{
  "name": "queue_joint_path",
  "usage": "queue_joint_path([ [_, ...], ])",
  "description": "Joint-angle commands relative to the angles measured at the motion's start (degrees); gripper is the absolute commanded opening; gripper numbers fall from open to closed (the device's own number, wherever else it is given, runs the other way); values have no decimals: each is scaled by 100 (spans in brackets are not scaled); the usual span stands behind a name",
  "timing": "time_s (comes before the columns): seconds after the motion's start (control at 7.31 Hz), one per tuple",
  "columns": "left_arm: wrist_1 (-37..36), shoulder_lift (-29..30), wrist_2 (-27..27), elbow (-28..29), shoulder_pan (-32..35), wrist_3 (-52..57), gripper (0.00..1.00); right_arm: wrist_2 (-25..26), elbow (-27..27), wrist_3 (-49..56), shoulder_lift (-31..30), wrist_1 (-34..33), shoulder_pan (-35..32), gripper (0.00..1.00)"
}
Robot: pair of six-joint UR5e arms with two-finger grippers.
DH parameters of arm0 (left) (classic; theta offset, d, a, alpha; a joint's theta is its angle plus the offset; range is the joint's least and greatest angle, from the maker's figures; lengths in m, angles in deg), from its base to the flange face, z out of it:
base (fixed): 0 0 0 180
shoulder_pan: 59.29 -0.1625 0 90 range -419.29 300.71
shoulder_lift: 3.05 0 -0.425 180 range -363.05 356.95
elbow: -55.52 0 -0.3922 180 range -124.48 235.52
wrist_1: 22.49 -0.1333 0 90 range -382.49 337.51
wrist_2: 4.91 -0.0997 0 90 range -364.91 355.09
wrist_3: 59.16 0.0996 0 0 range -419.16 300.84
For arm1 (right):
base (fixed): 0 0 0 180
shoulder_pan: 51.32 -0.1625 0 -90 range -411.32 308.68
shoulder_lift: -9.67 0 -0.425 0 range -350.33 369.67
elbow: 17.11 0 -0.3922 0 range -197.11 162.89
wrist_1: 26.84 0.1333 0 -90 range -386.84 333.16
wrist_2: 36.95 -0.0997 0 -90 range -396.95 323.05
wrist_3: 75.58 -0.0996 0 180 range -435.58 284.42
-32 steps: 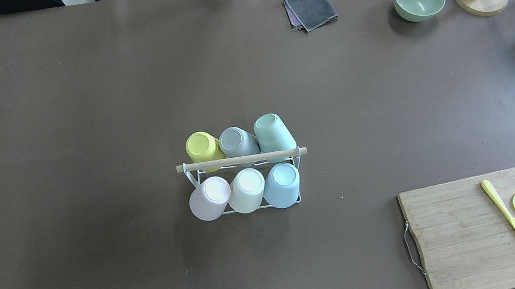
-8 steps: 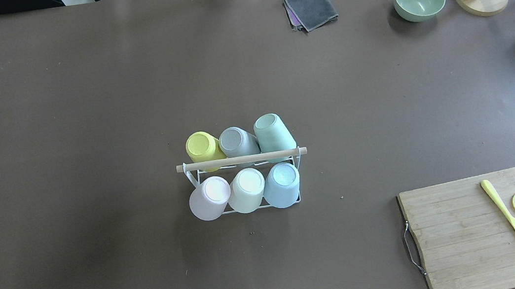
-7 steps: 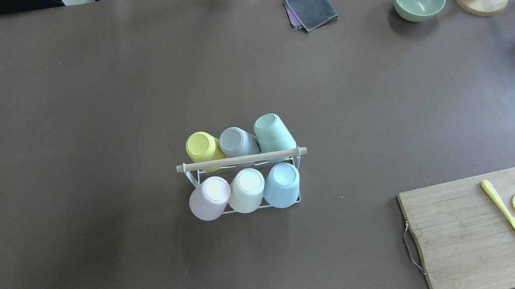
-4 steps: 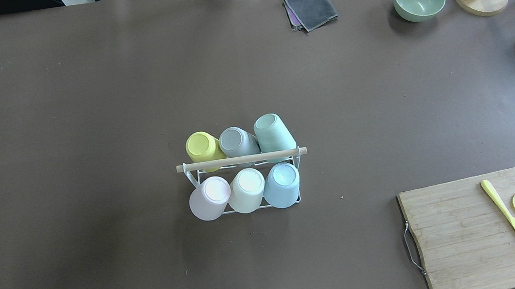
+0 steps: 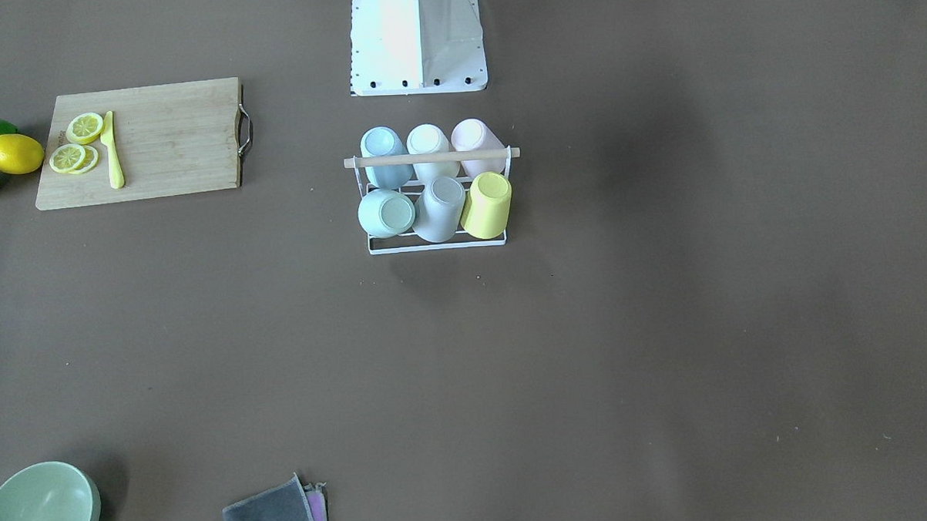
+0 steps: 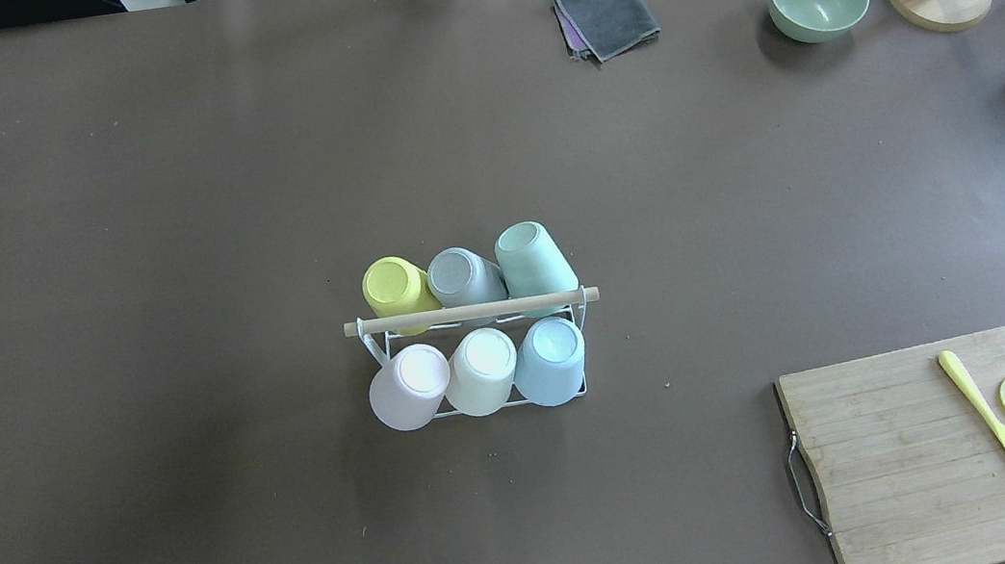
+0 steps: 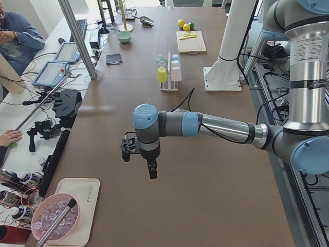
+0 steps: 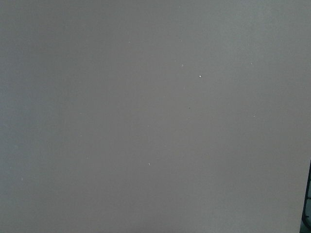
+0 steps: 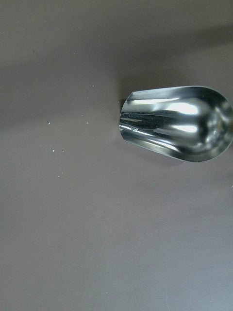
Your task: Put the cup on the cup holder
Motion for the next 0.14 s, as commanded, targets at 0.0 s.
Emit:
queue_joint_path([
  [0.0,7,-10,-8,91,81,-2,99,0,-3,0,-7,0,25,100],
])
